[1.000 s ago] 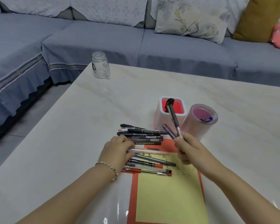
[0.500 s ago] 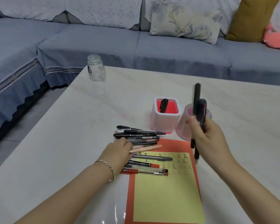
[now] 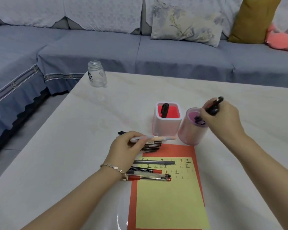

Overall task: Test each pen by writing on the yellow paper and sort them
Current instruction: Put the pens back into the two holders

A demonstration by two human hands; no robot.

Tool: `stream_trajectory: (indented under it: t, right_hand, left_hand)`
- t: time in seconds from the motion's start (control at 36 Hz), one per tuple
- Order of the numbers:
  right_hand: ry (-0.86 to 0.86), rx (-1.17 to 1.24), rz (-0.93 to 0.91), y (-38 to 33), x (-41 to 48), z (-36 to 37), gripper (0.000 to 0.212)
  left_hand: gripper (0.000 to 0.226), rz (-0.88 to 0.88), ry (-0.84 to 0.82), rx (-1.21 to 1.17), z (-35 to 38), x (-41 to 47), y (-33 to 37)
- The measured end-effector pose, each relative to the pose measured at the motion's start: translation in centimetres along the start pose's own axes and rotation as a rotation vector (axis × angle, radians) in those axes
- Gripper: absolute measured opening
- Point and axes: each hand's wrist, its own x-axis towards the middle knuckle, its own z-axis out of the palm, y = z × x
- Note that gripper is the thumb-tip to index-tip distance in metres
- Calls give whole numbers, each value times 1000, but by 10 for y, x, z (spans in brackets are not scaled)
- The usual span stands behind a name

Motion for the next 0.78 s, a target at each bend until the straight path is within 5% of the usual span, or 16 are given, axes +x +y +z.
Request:
stream_trajectory:
  t: [0.14,0.25,0.31,0.44,0.58,0.78]
  right_hand:
    - [-61,-58,26,5,1,2,10]
    - [18,-3,-13,-1,-14,-8,43]
    - [46,30,-173,-12,-32,-15,42]
    - [-379,-26,-500,-38,-74,-18,53]
    - [-263,-108,-640,-33,-78,-7,16]
    - [78,203,-293,-21,-36,-22,10]
  left_hand:
    - [18,-75,-24,-183,-2,-1,13]
    - [33,-46,-31,-157,-4,-4,20]
    - [30,-34,-41,-108,-4,-5,23]
    - [19,47,-113,-85,3,-8,39]
    - [19,138,-138,-172,11,-12,48]
    - [52,199,-391,769,-7,-11,-12]
